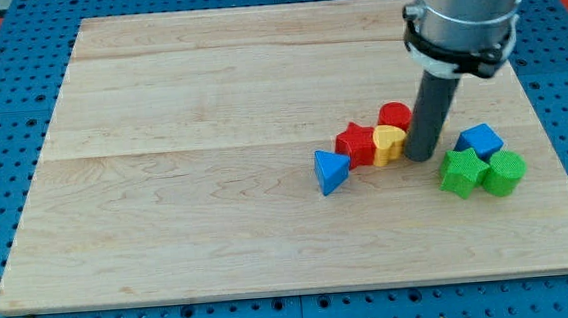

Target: Push the group of blocks up a bit

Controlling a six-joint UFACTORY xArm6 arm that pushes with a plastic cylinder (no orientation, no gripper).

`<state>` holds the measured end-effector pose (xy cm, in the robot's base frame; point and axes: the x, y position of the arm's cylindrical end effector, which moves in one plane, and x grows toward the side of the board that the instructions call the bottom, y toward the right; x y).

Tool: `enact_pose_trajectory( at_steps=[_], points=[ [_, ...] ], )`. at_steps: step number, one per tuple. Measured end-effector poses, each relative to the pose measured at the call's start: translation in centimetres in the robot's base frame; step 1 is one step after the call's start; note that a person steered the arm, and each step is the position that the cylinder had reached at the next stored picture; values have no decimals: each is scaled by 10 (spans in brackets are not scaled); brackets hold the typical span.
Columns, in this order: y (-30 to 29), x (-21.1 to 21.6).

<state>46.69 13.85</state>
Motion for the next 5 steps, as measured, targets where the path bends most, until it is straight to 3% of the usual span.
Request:
enact_pose_trajectory(
  at_steps=[2, 5],
  points=[
    [-22, -40],
    [-37, -10]
  ],
)
